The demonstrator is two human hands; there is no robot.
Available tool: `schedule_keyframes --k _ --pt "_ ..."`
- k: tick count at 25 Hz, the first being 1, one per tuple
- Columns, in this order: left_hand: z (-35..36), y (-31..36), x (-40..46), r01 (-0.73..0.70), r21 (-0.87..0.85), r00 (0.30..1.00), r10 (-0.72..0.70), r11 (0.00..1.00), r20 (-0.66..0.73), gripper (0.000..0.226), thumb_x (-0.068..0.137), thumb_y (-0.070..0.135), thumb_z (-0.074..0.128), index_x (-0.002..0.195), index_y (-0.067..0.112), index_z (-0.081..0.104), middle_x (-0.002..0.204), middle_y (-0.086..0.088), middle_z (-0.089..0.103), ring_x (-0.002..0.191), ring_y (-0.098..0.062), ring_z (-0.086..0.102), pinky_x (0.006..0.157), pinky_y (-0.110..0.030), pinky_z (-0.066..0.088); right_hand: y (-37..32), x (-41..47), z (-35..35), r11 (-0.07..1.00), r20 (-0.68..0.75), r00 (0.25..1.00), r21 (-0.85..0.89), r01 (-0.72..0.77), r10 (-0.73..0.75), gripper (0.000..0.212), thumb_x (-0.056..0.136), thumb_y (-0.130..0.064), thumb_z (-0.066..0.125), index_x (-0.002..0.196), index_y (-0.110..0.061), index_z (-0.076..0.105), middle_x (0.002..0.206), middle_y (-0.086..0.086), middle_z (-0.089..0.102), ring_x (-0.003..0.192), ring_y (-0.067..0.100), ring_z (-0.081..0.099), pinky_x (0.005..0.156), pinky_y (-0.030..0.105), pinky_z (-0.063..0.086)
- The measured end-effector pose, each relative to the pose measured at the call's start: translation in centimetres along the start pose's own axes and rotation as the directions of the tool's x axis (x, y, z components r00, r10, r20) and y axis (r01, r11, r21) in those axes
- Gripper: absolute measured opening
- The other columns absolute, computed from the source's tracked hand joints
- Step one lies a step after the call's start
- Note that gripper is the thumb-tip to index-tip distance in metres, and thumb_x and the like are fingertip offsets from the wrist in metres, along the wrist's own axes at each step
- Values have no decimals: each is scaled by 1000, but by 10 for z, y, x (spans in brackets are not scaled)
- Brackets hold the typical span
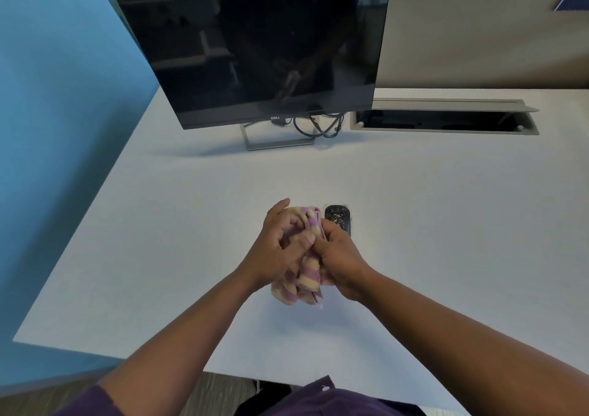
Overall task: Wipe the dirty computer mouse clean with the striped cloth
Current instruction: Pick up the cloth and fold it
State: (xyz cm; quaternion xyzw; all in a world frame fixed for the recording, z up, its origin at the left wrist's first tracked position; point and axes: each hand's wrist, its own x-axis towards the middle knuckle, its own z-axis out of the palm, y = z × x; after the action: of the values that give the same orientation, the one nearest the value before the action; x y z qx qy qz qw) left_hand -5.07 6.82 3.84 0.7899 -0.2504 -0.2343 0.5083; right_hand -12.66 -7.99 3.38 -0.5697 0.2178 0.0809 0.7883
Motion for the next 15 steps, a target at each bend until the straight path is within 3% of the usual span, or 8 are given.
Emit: schedule_keyframes --k 3,5,7,10,13,15 --pt "-11 -5 4 86 -50 994 -82 995 74 11 83 21 61 90 12 63 149 19 42 132 5 44 93 -23 43 5 1 4 1000 4 1000 -10 -29 29 20 99 -15 59 113 -21 72 109 16 76 103 39 73 90 57 60" --pt "-18 -4 8 150 -121 982 -134 981 130 15 76 14 51 86 6 58 116 6 64 98 -8 60 76 -23 46 7 1 6 999 19 999 -28 -34 34 21 97 -13 60 107 -22 75 107 17 76 101 38 74 84 51 62" --pt "-20 -2 11 163 -87 982 -153 983 110 8 74 16 50 81 13 54 92 3 58 74 -11 51 62 -22 43 6 1 8 999 35 999 -34 -30 31 20 100 -14 60 107 -25 76 107 15 77 100 36 75 81 47 63" --pt "-15 -4 14 114 -23 993 -113 993 25 4 76 28 57 75 27 53 101 4 50 77 -4 51 67 -18 44 6 2 9 999 41 999 -32 7 -6 22 99 -15 60 111 -27 74 108 12 77 100 33 75 83 48 63" --pt "-6 -8 16 98 -48 992 -102 994 -69 34 77 51 70 82 21 54 108 3 48 87 -3 55 75 -15 48 7 1 13 999 108 993 -12 39 -38 32 89 -2 49 108 -18 70 87 25 72 71 30 72 55 35 56" --pt "-4 -12 18 130 -40 984 -134 991 -120 53 71 58 77 87 15 50 107 3 45 85 -4 54 73 -17 51 11 -2 15 999 149 988 9 47 -48 40 77 3 42 106 -10 66 75 31 66 58 29 63 49 34 49"
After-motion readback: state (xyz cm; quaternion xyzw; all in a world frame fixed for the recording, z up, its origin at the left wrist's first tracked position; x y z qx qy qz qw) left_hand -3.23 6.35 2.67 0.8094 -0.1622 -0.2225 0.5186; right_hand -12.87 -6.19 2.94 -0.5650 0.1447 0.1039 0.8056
